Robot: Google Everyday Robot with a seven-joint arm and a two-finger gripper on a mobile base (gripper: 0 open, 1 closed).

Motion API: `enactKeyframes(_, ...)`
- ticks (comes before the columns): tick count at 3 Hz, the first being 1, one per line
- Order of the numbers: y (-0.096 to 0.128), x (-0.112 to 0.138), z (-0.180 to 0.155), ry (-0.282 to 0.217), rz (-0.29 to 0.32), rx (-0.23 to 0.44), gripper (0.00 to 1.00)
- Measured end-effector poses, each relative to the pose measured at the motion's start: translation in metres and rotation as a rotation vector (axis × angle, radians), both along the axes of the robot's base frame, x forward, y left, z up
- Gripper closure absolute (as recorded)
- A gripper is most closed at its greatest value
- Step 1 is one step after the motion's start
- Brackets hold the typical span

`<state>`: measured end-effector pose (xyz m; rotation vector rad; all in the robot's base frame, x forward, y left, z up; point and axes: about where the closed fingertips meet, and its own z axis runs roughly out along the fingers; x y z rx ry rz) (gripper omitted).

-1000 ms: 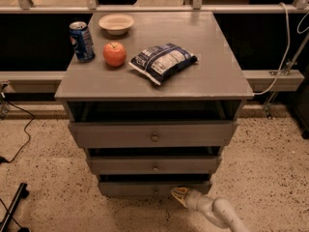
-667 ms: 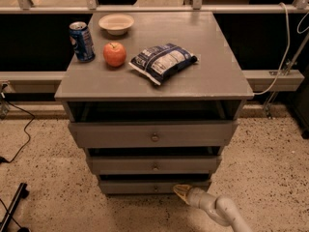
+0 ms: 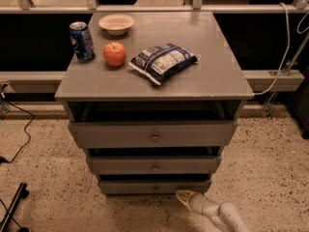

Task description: Close bottom drawer

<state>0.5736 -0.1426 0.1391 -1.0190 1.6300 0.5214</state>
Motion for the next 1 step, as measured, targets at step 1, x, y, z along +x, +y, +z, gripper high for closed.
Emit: enactKeyframes(1, -0.015, -0.0492, -0.0243, 0.008, -0.026, 0.032, 1.0)
